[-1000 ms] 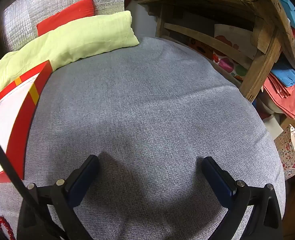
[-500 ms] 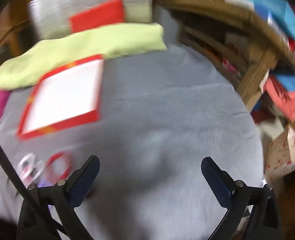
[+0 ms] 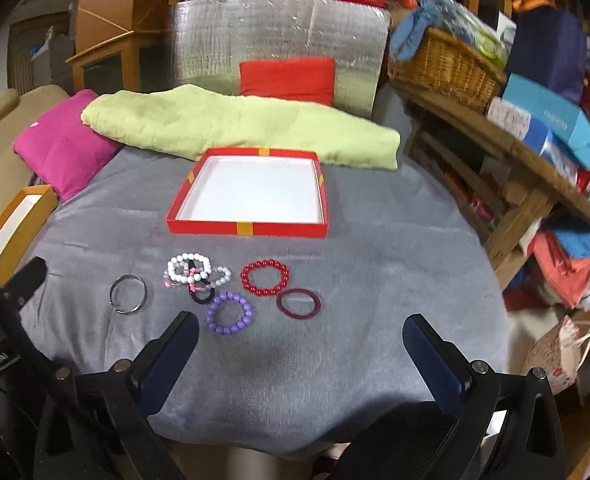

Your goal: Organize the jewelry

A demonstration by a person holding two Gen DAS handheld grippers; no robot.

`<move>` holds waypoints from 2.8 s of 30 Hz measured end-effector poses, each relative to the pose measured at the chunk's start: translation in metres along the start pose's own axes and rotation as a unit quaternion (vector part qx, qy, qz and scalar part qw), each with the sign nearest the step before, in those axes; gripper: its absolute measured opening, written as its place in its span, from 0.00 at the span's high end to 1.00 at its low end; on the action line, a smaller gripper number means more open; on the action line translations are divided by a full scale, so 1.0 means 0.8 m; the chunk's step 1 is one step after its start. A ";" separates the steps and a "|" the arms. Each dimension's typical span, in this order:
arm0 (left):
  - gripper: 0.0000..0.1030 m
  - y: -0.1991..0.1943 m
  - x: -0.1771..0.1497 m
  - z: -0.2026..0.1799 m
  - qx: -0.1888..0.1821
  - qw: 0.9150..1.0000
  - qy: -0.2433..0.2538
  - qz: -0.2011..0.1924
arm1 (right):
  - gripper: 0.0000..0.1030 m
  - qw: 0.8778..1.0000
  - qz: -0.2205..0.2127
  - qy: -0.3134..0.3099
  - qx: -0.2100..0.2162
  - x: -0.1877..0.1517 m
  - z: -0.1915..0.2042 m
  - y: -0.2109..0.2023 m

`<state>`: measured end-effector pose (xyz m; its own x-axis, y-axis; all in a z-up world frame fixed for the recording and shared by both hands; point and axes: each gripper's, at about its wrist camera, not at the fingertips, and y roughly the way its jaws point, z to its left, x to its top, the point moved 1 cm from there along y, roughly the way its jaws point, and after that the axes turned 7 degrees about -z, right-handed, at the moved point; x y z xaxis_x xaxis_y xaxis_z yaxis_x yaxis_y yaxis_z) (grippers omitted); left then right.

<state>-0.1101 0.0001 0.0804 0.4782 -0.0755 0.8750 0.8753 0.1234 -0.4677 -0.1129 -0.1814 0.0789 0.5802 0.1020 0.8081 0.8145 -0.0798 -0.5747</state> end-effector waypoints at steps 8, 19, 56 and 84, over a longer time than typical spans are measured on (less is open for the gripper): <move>0.00 -0.004 0.000 -0.009 -0.002 1.000 0.013 0.006 | 0.00 1.000 -0.014 -0.002 -0.006 0.003 0.002 -0.006; 0.00 -0.014 0.000 -0.027 -0.004 0.999 0.030 0.012 | 0.00 1.000 -0.006 0.019 -0.002 -0.001 -0.014 -0.006; 0.00 0.015 -0.022 -0.032 0.006 0.998 0.048 0.040 | 0.00 0.999 0.025 0.043 -0.004 -0.018 -0.033 0.025; 0.00 0.183 -0.089 -0.007 -0.107 0.981 -0.008 0.164 | 0.38 0.970 0.118 0.139 0.159 -0.051 -0.111 0.216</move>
<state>-0.0158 0.0180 -0.0508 0.7365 -0.0517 0.6745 0.6709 -0.0725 -0.7380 0.0039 -0.2871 -0.0420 0.7633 -0.1564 0.6268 0.6447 0.2464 -0.7236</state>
